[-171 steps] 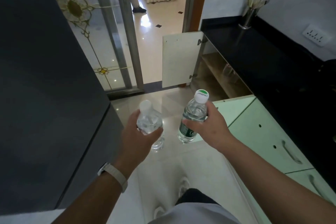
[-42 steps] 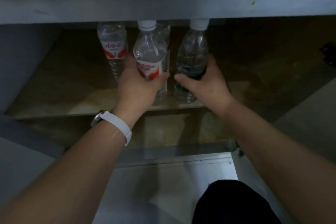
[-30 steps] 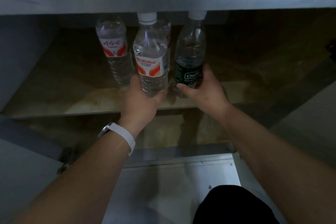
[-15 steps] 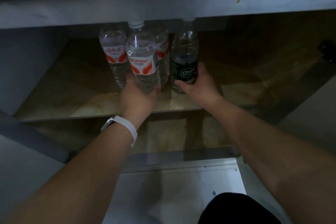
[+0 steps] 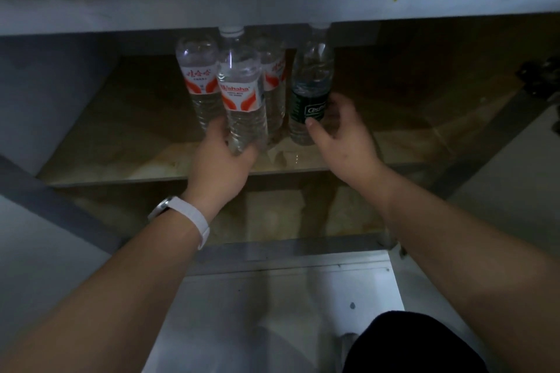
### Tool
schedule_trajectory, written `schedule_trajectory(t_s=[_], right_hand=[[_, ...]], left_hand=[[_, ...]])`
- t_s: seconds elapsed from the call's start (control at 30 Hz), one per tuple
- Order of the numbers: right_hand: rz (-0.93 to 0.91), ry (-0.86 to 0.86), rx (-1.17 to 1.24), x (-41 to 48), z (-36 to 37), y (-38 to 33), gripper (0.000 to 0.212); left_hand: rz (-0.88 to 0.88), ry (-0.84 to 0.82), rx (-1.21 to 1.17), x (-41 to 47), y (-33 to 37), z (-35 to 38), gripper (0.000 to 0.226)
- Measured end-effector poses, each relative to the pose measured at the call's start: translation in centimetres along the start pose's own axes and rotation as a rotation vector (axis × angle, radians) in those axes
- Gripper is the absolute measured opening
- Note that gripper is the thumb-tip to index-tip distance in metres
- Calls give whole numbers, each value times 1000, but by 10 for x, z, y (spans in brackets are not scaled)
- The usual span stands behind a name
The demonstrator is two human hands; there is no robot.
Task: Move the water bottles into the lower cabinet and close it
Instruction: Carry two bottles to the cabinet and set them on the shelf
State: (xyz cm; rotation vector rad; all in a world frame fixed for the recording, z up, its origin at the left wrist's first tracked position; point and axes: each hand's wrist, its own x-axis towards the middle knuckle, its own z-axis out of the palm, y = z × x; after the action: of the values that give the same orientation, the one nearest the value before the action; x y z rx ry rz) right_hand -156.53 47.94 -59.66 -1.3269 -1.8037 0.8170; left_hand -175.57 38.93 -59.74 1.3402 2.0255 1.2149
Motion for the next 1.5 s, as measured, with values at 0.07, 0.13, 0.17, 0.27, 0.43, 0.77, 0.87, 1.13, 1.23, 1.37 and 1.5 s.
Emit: schedule_trajectory(t_s=[0.07,0.13,0.17,0.27,0.43,0.77,0.87,1.13,1.23,1.37,1.5], right_hand=[[-83,3,-109,-12,-4,0,56],[-176,-43,-189,-24,-9,-2,52],[-230,-69,-235,-28,-11,-3,51],[-402,-142,-433,-39,-15,-9,52],[-562,-259,-605,-51,-19,-36,54],[-531,-381,-705,-90,-103,-151,52],[-473,-409,-738,-99,-142,-201,55],[-392,-391,-808,-136,-242,-348,57],[-375,-366,-836,-155,-275,-394,56],[-348,-320,-905,-176,-311,-438,54],[-303,-274,-926,-193,-348,-458,55]], left_hand=[[68,-9,58,-11,0,-5,60],[147,-24,155,-22,1,-11,58],[189,-30,212,-27,2,-14,57],[324,-40,384,-37,5,-24,54],[408,-62,584,-50,12,-48,52],[349,-107,759,-108,116,-148,45],[385,-143,785,-119,162,-180,45],[465,-231,803,-151,298,-266,45],[536,-238,782,-165,338,-297,45],[654,-203,754,-176,379,-321,45],[712,-188,724,-183,414,-322,45]])
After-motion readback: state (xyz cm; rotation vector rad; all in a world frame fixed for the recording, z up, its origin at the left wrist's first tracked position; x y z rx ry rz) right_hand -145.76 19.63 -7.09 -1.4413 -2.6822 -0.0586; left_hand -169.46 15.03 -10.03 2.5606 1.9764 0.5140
